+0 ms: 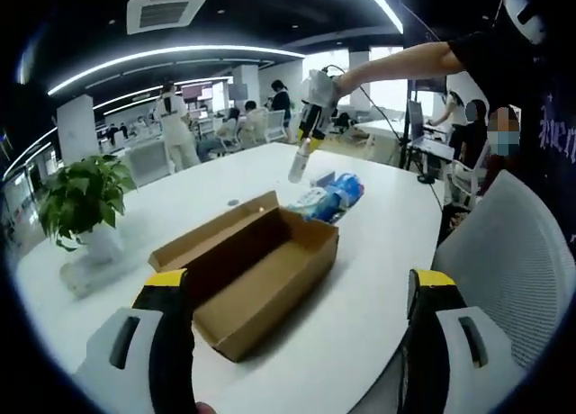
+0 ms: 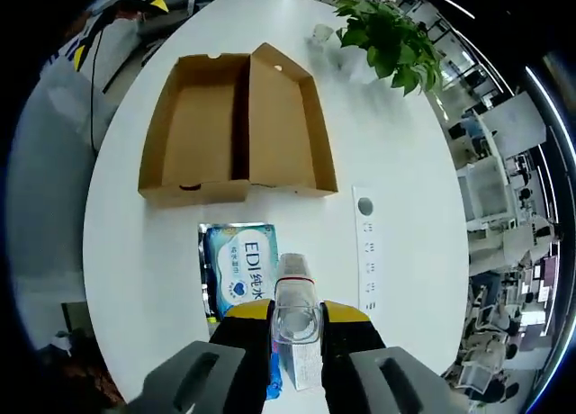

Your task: Operate the shoe box by opening the lid, removing the specified soft item, and placing it in the target area until the item is outside and the box remains undamaged.

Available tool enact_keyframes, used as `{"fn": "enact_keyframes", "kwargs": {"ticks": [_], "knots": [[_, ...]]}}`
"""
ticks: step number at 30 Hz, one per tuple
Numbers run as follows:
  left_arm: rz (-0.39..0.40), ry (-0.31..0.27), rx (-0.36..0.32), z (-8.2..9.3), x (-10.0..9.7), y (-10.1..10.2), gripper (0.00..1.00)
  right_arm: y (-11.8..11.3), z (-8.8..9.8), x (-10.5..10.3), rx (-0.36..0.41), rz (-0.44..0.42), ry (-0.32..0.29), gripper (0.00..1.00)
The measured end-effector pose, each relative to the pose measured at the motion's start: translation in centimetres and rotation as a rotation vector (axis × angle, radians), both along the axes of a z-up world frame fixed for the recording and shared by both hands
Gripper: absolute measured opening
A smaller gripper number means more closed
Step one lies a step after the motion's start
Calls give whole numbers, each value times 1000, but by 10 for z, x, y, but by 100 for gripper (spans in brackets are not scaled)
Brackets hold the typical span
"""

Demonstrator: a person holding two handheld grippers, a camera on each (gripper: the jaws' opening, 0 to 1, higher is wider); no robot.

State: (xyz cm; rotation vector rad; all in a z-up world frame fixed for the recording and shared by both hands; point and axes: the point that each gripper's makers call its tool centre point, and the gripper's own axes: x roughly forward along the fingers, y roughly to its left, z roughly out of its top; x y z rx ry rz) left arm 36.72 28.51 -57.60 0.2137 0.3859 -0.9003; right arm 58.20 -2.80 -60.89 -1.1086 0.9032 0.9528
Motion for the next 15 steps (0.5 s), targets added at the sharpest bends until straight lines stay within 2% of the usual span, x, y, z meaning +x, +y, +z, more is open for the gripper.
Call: {"fn": "enact_keyframes", "kwargs": {"ticks": [7,15], "knots": [[13,-4,-9,1,1,1,99,6,-10,10,-3,-26,10,15],[37,-1,-20,-1,-2,7,98,1,-30,16,-82,0,17,15]]}}
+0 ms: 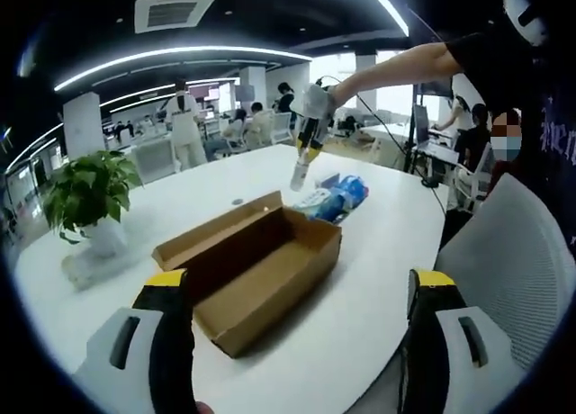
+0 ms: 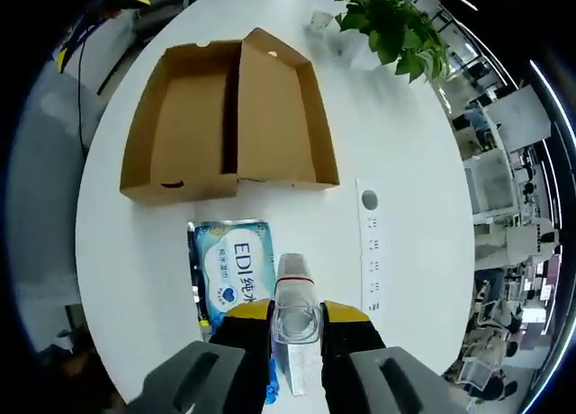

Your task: Operate the shoe box by opening the lid, removing the specified soft item, and placing it in the target area until the item is outside and the box remains undamaged.

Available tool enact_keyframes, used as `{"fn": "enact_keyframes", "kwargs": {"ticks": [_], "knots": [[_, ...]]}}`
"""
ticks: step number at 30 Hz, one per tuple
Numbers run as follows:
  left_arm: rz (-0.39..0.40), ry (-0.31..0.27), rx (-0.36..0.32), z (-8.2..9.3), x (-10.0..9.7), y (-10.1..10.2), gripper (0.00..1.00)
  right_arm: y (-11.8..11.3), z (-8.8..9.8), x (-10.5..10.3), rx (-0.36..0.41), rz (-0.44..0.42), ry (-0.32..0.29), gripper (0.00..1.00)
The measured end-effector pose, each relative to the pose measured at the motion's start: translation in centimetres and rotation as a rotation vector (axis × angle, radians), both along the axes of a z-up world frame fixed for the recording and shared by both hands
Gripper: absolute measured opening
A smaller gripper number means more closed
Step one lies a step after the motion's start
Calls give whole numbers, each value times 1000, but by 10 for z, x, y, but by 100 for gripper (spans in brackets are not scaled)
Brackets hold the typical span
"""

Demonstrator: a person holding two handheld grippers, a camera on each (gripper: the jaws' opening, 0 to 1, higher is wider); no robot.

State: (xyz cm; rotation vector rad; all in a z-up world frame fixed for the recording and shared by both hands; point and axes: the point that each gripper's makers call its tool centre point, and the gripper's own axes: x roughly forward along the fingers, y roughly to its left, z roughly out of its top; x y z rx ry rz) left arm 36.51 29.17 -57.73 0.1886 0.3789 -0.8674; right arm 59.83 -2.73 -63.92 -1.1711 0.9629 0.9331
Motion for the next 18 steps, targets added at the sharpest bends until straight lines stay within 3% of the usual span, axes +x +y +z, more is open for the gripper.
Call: {"fn": "enact_keyframes", "kwargs": {"ticks": [11,18], "knots": [[15,6,-4,-2,-9,6,98,1,-39,9,-75,34,12,15],[39,10,-16,-3,-10,12,97,-2,-51,5,-101,37,28,15]]}}
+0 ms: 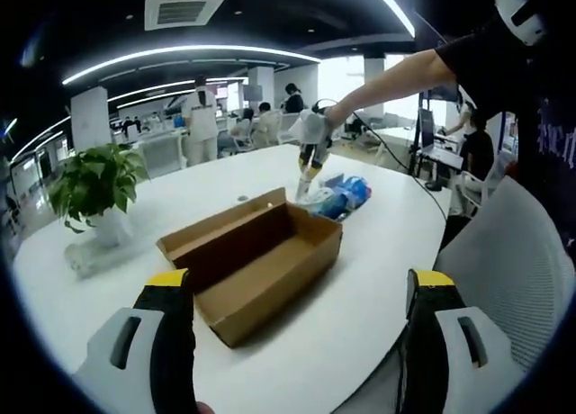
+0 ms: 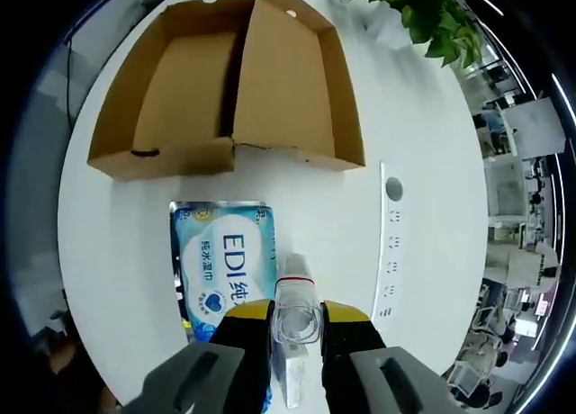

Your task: Operate the shoe box by opening the lid, removing the specified soft item, and placing it in the target area until the item is outside and the box remains undamaged.

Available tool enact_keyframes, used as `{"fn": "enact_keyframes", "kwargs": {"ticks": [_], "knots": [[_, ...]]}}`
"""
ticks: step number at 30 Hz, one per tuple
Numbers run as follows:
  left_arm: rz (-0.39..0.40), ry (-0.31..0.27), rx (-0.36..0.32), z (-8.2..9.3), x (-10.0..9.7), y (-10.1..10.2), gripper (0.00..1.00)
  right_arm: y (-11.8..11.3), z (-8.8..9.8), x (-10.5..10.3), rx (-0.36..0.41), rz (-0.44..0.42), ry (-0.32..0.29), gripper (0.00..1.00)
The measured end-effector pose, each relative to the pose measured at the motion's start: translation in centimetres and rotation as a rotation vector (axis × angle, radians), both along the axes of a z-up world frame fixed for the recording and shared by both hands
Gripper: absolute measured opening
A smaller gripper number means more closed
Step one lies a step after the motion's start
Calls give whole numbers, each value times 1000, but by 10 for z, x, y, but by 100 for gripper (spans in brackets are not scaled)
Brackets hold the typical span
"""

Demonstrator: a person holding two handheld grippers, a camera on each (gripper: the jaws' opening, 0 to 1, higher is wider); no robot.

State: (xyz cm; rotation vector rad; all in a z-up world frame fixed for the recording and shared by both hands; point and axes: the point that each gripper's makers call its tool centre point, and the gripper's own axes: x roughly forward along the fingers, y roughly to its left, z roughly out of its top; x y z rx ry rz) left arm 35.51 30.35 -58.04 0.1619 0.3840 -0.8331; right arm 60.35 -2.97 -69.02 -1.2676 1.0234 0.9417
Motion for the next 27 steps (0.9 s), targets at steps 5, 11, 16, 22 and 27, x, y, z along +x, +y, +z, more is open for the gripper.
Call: {"fn": "enact_keyframes", "kwargs": {"ticks": [5,11,16,22,27], "knots": [[2,13,-5,-3,-3,-2,97,1,-1,-6,5,-1,29,15],[-4,2,-21,4,-5,-8,97,0,-6,-4,-15,19,38,15],[12,2,-17,4,-5,-1,96,0,-12,-3,-36,30,52,15],[30,19,-53,3,-7,-2,95,6,-11,0,-61,64,76,15],[29,17,-56,3,-7,-6,95,7,-11,3,-56,41,100,16]]}}
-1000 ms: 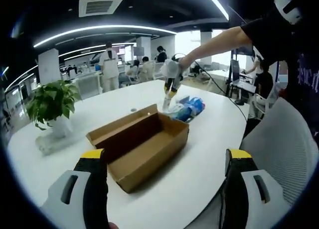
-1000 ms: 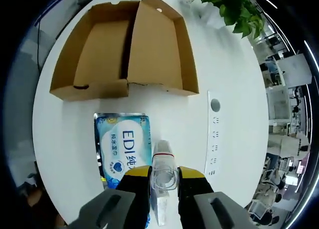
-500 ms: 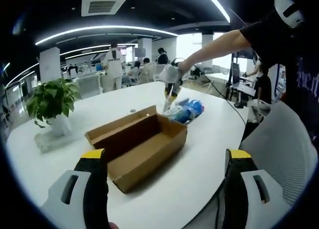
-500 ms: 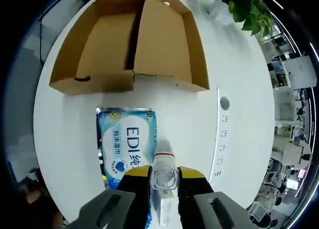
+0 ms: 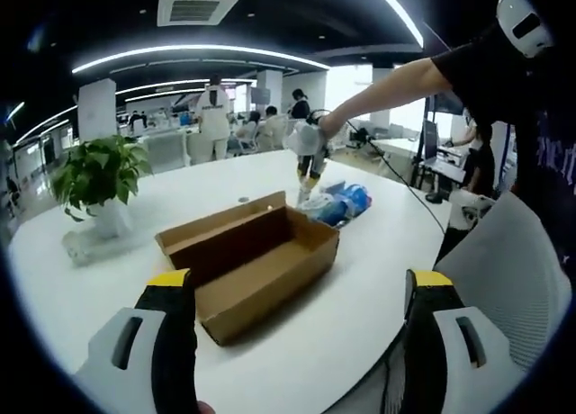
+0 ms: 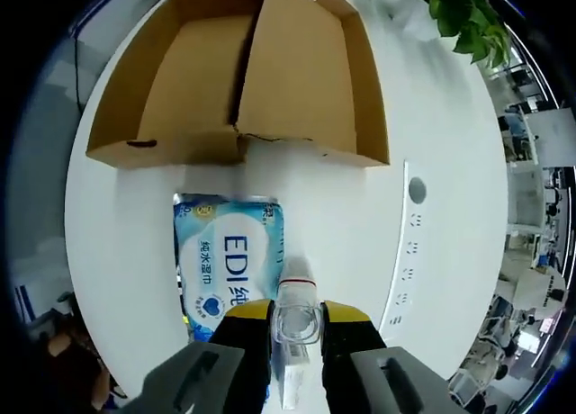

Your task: Operate the shoe box by opening the lid, removing the specified soft item, and placing it in the target area until the item is outside and the box remains undamaged.

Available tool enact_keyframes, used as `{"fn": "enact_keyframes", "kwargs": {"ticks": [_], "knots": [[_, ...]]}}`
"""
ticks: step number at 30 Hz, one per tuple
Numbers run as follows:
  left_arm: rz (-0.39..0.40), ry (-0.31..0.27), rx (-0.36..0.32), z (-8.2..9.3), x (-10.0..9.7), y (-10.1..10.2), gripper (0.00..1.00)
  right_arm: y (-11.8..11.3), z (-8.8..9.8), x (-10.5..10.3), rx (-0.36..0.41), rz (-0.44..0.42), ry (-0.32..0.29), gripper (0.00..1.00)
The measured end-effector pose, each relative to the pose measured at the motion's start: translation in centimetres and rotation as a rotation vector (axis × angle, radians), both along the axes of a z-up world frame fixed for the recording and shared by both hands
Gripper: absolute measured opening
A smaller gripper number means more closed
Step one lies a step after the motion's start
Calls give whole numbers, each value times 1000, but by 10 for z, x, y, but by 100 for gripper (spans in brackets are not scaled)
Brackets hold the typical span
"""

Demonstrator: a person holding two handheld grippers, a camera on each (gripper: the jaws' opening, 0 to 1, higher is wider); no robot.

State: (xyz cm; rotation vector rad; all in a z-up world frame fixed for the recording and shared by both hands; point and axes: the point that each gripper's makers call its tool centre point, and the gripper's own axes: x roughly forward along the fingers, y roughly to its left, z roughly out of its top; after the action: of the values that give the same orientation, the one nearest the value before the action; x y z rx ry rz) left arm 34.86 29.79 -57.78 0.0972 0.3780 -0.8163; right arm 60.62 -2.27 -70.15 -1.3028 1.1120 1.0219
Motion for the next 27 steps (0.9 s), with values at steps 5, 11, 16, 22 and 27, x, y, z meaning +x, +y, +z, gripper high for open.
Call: {"fn": "enact_keyframes", "kwargs": {"ticks": [5,11,16,22,27], "knots": [[1,11,1,-3,-1,2,95,1,0,0,5,5,3,16],[9,13,4,-4,1,5,94,2,2,5,16,-3,-22,16],[15,9,-2,-3,2,4,94,-1,3,6,14,2,-34,16],[13,21,8,-9,1,2,94,-4,3,10,17,-8,-60,17],[22,20,7,-10,0,3,93,-6,4,11,19,-13,-58,17]]}}
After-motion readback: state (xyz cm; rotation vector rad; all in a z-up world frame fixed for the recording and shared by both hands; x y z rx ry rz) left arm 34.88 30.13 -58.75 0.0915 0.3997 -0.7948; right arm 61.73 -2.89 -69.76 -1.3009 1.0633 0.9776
